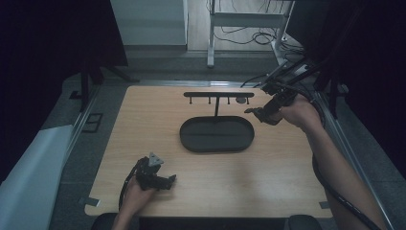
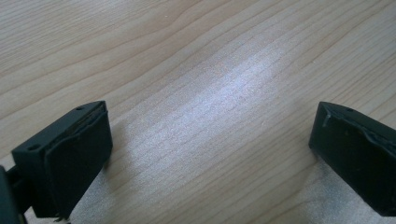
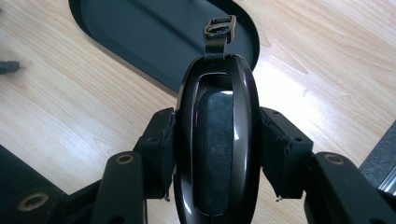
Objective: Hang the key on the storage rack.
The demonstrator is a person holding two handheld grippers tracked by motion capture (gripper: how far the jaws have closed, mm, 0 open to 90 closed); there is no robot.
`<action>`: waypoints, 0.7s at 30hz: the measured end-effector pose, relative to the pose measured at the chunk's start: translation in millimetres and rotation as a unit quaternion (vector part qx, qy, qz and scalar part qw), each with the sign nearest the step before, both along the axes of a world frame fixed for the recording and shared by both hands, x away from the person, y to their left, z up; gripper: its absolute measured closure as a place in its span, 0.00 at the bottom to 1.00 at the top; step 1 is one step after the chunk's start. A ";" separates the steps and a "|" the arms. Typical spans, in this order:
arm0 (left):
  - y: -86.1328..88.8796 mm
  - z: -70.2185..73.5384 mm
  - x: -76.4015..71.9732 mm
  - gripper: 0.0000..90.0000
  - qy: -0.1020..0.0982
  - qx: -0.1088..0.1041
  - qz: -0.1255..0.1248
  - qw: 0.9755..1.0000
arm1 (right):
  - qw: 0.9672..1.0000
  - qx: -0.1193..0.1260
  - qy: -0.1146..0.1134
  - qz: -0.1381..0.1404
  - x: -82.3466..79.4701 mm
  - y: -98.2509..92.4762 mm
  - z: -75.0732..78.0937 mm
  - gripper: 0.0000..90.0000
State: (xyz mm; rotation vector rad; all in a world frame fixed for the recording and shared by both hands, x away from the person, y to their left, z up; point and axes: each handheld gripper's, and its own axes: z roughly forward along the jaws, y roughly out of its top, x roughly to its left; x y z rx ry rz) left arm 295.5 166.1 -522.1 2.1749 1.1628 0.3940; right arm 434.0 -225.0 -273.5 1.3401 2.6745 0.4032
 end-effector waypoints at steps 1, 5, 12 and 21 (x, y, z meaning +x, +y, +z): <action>0.0 0.0 0.0 0.00 0.000 0.000 0.000 1.000 | 1.000 0.001 0.000 -0.002 1.6 -1.2 3.3 0.55; -0.1 -0.1 0.0 0.00 -0.001 0.000 0.000 1.000 | 1.000 0.000 -0.003 -0.006 4.4 -1.5 6.2 0.55; -0.2 -0.3 -0.1 0.00 -0.002 0.000 0.001 1.000 | 1.000 0.001 -0.006 -0.012 12.4 1.3 10.4 0.55; -0.2 -0.2 -0.1 0.00 -0.002 0.000 0.001 1.000 | 1.000 0.002 -0.016 -0.023 23.2 8.1 17.4 0.55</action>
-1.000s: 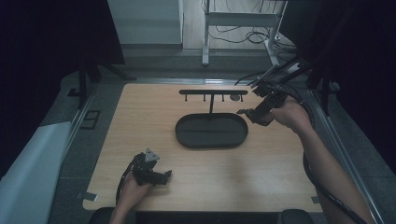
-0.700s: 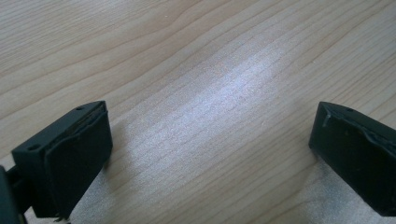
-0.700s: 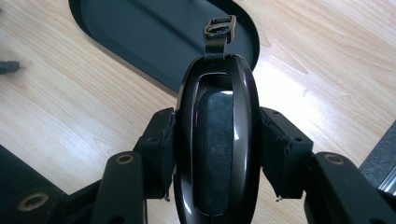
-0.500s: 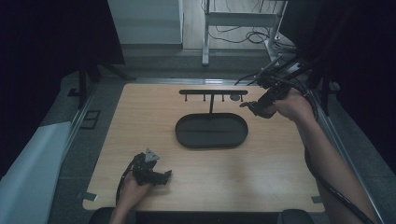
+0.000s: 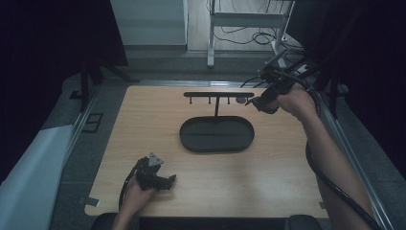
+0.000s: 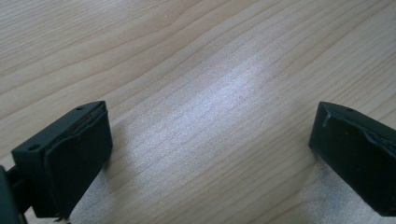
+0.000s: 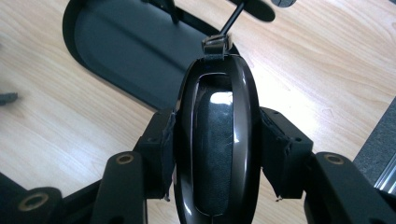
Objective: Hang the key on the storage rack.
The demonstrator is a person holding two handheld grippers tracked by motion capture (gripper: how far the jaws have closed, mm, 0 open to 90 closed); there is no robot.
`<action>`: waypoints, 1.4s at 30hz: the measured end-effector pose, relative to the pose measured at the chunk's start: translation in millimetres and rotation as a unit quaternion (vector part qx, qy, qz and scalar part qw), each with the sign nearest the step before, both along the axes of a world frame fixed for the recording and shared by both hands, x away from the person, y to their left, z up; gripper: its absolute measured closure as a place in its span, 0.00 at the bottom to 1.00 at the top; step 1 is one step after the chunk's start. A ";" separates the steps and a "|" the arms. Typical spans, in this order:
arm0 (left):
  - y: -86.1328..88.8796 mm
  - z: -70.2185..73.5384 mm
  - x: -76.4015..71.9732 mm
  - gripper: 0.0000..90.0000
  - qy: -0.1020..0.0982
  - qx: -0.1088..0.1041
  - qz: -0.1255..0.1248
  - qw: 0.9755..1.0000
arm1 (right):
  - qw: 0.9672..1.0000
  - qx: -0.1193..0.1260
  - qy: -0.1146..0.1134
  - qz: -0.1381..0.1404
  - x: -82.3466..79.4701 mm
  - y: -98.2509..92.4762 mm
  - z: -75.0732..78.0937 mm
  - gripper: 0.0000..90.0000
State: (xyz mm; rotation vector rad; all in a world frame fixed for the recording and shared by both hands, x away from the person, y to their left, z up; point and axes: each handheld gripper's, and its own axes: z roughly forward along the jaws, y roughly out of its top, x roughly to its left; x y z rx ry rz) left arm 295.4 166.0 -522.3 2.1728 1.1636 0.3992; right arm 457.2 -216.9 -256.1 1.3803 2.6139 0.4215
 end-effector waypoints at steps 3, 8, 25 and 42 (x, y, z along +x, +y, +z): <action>0.0 0.1 0.0 0.00 0.000 0.000 0.000 1.000 | 1.000 0.001 -0.003 -0.004 2.6 1.6 1.5 0.55; -0.1 -0.2 0.0 0.00 -0.001 0.000 0.001 1.000 | 1.000 0.002 -0.009 -0.010 7.3 5.1 4.0 0.55; -0.2 -0.2 0.0 0.00 -0.001 -0.001 0.001 1.000 | 0.999 -0.005 -0.027 -0.026 17.5 13.6 5.5 0.55; -0.2 -0.2 0.0 0.00 -0.001 -0.001 0.001 1.000 | 0.997 -0.014 -0.025 -0.069 29.8 -9.1 -12.0 0.55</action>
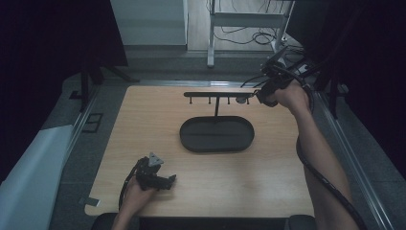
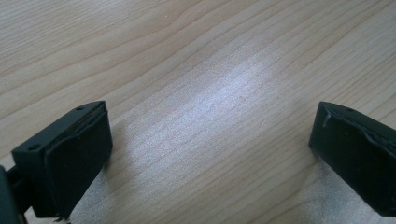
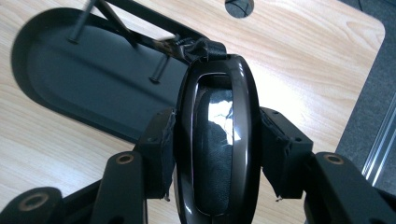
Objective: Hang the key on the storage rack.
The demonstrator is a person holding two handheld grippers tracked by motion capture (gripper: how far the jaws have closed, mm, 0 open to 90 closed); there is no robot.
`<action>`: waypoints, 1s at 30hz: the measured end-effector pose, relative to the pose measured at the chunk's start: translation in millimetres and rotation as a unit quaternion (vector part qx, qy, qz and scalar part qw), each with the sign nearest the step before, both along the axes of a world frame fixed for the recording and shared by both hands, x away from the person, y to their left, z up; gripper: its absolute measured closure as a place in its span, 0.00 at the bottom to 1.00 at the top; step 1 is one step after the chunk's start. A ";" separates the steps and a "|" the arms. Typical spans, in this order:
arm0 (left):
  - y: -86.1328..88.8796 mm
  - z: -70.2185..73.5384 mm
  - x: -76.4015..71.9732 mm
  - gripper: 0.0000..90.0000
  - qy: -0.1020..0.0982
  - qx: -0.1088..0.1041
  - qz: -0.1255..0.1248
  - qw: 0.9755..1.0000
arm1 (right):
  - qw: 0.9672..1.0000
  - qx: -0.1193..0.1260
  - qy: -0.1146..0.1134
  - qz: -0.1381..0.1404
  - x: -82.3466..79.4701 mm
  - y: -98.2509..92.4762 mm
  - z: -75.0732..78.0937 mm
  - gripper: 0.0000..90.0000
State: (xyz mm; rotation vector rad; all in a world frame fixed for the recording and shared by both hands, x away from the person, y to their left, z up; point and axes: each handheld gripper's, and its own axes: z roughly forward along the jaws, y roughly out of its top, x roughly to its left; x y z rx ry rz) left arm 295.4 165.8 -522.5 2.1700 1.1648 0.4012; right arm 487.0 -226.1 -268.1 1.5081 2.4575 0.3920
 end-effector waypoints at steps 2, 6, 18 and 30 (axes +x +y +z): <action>0.1 0.2 0.0 0.00 0.001 0.000 -0.001 1.000 | 1.000 -0.003 0.003 -0.006 1.8 -4.6 -7.5 0.55; 0.2 0.2 0.0 0.00 0.002 0.000 -0.001 1.000 | 1.000 -0.007 0.006 -0.011 3.5 -8.5 -15.5 0.55; 0.1 0.2 0.1 0.00 0.001 -0.001 0.000 1.000 | 1.000 -0.014 0.013 -0.020 10.2 -11.8 -49.4 0.55; 0.1 0.2 0.1 0.00 0.001 -0.001 0.000 1.000 | 1.000 -0.016 0.008 -0.008 13.6 0.4 -74.0 0.55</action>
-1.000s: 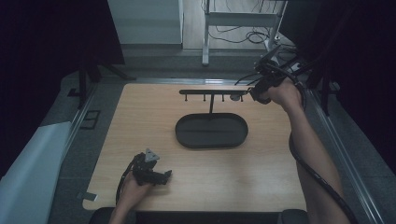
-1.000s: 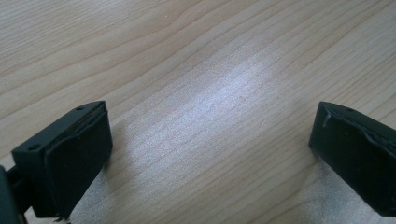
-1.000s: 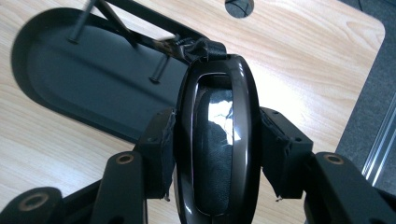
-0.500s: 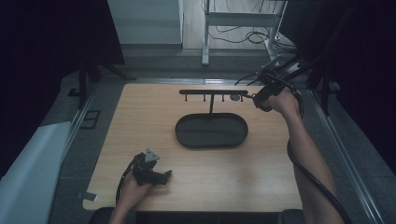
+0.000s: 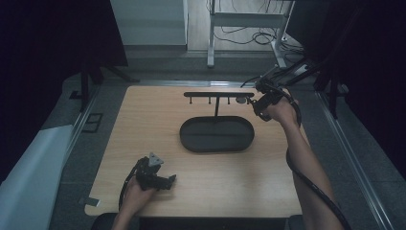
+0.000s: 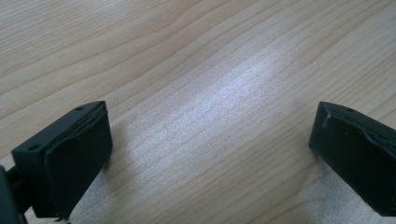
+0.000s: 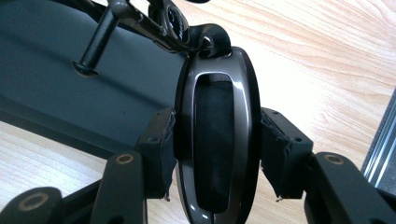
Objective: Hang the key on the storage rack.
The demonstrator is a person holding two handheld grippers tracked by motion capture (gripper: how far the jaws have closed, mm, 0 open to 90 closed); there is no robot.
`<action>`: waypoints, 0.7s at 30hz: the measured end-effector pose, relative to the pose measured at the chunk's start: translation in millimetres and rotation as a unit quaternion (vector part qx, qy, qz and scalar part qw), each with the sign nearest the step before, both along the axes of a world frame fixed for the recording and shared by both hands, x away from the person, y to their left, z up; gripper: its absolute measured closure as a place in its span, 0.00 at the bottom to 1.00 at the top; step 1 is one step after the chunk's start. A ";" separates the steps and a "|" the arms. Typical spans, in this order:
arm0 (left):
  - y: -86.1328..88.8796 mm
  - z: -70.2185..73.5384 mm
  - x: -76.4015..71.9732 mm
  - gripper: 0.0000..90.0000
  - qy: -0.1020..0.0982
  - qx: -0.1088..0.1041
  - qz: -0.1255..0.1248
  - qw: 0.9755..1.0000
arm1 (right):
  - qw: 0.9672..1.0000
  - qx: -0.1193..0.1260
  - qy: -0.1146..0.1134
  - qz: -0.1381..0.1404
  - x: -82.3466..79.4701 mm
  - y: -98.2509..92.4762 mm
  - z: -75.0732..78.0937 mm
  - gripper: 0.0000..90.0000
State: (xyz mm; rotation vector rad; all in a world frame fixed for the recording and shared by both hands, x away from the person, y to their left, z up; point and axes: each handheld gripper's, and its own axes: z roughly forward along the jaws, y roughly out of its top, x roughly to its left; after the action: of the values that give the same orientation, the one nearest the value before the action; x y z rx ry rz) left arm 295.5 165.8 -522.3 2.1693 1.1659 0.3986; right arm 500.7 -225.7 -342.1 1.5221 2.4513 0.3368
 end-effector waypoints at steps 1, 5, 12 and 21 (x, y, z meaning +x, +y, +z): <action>0.1 0.0 0.0 0.00 0.000 0.000 -0.001 1.000 | 1.000 0.000 -0.001 0.001 -0.1 0.6 -1.5 0.55; -0.1 -0.2 0.0 0.00 -0.002 0.000 0.001 1.000 | 1.000 0.001 -0.003 0.004 -0.3 2.4 -7.5 0.55; -0.1 -0.3 0.0 0.00 -0.002 0.000 0.001 1.000 | 1.000 0.003 0.001 0.006 0.3 7.3 -23.7 0.55; -0.2 -0.3 -0.1 0.00 -0.002 0.000 0.001 1.000 | 1.000 0.004 -0.005 0.010 -0.7 13.8 -38.2 0.56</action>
State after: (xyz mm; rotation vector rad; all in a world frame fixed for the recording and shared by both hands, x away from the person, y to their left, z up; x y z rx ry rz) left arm 295.4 165.7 -522.7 2.1668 1.1659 0.4040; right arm 500.0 -211.9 -380.3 1.4954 2.4628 0.3578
